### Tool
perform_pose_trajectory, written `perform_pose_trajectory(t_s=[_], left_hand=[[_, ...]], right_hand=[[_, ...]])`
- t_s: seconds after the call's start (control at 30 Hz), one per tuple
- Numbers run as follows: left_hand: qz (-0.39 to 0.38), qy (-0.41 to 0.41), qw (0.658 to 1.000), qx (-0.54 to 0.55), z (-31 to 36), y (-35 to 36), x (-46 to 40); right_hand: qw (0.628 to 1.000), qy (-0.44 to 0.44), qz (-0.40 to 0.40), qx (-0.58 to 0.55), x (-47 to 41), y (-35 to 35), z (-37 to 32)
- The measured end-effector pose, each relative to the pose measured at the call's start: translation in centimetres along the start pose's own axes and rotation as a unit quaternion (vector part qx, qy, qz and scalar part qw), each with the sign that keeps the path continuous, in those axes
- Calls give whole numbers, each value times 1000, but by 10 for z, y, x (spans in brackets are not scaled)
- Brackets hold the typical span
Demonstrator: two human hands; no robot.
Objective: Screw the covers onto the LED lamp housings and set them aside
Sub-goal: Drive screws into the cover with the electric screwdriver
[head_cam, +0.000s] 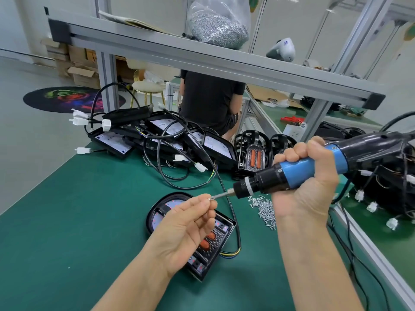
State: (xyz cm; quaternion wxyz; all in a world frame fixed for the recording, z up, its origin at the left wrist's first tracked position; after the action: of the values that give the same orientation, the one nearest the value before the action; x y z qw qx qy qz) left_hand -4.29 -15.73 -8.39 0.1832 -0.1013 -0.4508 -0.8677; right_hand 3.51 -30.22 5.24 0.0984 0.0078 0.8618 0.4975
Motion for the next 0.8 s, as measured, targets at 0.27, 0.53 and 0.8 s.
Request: perform_pose_trajectory(t_s=[0.27, 0.53, 0.8], left_hand=[[64, 157, 985, -45, 15, -9, 1], [48, 261, 950, -166, 41, -9, 3], [51, 260, 953, -148, 55, -22, -2]], right_hand=[[999, -34, 8, 5, 5, -1, 2], [1000, -29, 6, -6, 8, -8, 11], [992, 65, -94, 51, 11, -7, 30]])
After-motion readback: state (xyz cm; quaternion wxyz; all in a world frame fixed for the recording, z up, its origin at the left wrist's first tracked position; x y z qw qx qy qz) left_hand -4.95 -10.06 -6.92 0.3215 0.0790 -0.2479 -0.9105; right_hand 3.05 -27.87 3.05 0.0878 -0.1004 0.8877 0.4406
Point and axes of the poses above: each hand's wrist, its own x-axis away from the middle knuckle, its own y-axis out of the palm, z = x × y, the point moved 9 cm from there along -x, towards the middle knuckle, and after that the axes turned 10 degrees about z, right-handed, at the moved point
